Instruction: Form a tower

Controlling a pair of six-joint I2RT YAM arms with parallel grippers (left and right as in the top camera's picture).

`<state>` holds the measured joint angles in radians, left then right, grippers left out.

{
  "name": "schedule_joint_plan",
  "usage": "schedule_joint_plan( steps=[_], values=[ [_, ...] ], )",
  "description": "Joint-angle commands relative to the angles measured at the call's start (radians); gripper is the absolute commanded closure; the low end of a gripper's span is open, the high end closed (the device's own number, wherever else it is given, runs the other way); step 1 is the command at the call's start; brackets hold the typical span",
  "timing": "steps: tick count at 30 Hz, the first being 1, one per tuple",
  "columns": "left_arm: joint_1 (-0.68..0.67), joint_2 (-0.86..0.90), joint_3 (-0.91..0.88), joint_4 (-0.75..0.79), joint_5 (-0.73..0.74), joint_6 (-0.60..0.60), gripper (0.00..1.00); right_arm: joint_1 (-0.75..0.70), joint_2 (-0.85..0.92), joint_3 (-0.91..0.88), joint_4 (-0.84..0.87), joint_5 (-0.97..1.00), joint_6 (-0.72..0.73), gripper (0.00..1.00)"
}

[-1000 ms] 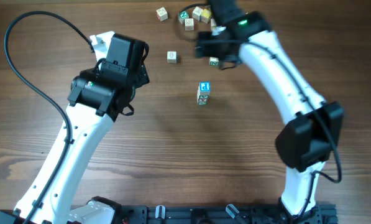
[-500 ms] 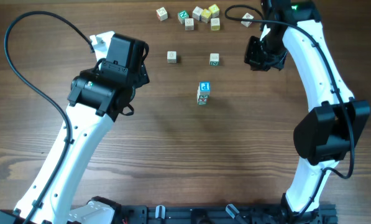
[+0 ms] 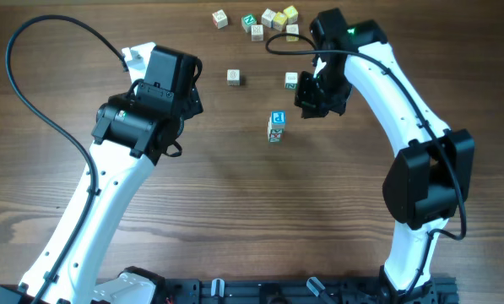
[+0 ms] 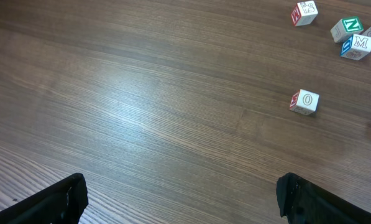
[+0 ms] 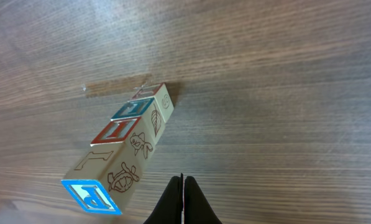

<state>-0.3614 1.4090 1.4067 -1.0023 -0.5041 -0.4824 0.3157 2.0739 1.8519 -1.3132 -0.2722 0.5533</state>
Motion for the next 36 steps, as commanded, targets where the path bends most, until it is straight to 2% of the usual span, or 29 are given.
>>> schedule_joint_plan(
  steps=[1,10,36],
  values=[
    [0.005,-0.005,0.001,0.002,-0.002,0.011,0.0,0.002,-0.018,-0.012,0.007,-0.035,0.026,0.96],
    [0.005,-0.005,0.001,0.002,-0.002,0.011,0.0,0.026,-0.015,-0.079,0.043,-0.044,0.078,0.96],
    [0.005,-0.005,0.001,0.002,-0.002,0.011,0.0,0.033,-0.015,-0.079,0.064,-0.167,0.087,0.96]
  ],
)
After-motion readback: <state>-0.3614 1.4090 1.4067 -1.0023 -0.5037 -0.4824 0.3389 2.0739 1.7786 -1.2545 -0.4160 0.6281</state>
